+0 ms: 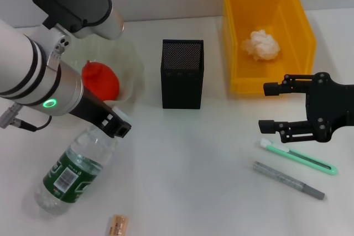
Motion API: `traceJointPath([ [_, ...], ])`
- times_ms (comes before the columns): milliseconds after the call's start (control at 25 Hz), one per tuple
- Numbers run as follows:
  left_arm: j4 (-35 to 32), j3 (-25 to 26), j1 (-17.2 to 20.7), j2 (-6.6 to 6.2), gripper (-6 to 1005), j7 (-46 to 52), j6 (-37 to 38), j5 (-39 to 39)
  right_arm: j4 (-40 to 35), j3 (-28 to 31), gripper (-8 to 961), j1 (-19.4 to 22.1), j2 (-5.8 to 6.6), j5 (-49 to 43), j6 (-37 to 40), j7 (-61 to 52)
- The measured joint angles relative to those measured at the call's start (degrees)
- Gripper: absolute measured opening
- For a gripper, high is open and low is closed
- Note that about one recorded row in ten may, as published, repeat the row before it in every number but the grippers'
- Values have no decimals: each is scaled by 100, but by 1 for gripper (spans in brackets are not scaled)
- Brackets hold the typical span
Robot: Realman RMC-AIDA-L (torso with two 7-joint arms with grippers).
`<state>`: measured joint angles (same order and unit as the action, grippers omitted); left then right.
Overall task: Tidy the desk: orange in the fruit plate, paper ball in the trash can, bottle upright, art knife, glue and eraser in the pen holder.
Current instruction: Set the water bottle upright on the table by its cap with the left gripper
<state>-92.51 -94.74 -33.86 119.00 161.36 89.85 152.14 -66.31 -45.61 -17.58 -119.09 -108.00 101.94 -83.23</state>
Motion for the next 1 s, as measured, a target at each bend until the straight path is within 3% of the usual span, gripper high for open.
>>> traceJointPath([
  [400, -507, 11, 255, -26, 438, 43, -7, 3, -21, 0, 759, 8, 0, 2, 1, 0],
  [1000, -754, 80, 391, -38, 438, -7, -110, 1, 9, -1, 759, 11, 0, 7, -5, 0],
])
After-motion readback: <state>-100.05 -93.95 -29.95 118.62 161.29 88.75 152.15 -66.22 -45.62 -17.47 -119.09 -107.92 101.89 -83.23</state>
